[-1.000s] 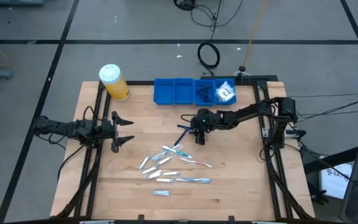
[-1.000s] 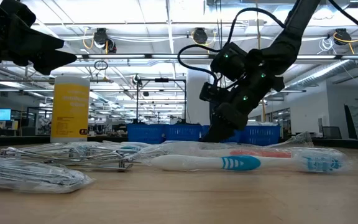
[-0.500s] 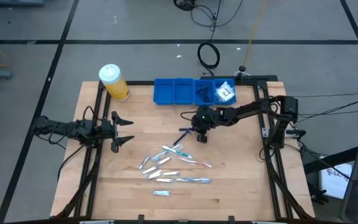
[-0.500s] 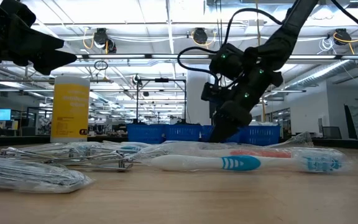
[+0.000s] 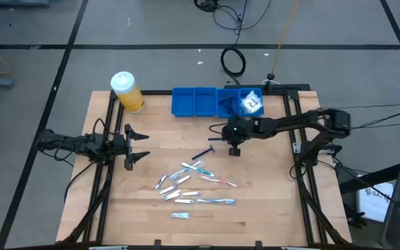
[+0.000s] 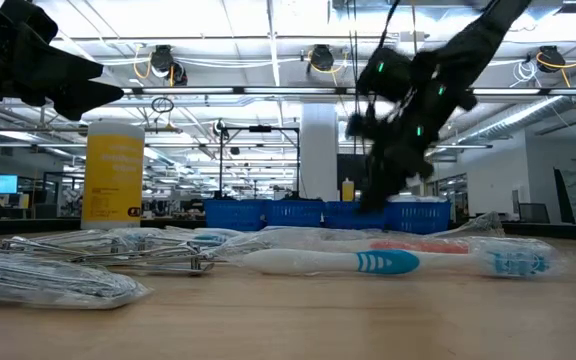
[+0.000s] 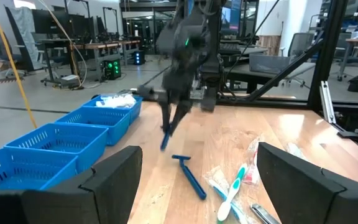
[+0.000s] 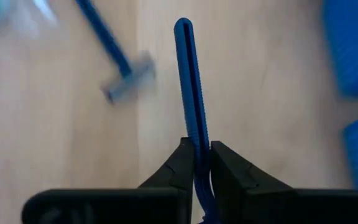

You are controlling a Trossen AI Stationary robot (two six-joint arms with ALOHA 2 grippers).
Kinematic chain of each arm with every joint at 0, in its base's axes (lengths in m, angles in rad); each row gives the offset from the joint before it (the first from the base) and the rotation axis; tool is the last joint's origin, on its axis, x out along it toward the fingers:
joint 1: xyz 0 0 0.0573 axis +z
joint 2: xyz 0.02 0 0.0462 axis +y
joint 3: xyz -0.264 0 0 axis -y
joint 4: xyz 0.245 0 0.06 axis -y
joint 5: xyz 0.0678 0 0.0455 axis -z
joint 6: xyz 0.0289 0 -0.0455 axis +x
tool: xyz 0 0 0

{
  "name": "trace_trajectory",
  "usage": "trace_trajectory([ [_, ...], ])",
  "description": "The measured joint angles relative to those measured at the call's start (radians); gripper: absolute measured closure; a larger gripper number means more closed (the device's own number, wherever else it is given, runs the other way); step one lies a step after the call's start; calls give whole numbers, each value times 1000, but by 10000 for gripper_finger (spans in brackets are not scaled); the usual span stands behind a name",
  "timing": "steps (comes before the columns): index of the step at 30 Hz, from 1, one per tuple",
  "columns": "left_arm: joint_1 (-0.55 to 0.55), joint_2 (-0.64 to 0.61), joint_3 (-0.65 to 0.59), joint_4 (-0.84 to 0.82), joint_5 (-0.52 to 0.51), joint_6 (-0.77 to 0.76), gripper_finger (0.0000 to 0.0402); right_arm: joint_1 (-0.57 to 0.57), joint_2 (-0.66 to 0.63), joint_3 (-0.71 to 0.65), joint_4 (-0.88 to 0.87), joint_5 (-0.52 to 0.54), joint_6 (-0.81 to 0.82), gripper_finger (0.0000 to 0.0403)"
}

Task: Pick & Place Travel size toiletries
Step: Put the blue razor into the middle right blue basket

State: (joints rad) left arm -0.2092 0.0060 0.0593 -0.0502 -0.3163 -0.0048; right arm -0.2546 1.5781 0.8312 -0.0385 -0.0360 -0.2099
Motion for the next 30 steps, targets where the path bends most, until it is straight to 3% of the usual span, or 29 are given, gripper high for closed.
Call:
trace_trajectory([
  [8, 0, 0, 0, 0, 0, 0, 92, 6, -177, -98, 144, -10, 51, 380],
  [16, 0, 0, 0, 0, 0, 0, 91, -66, -203, -210, 434, -7, 196, 380],
  [26, 0, 0, 0, 0, 0, 0, 91, -152, -191, -245, 482, 246, 280, 380],
  [30, 0, 0, 0, 0, 0, 0, 91, -177, -191, -245, 492, 275, 303, 380],
])
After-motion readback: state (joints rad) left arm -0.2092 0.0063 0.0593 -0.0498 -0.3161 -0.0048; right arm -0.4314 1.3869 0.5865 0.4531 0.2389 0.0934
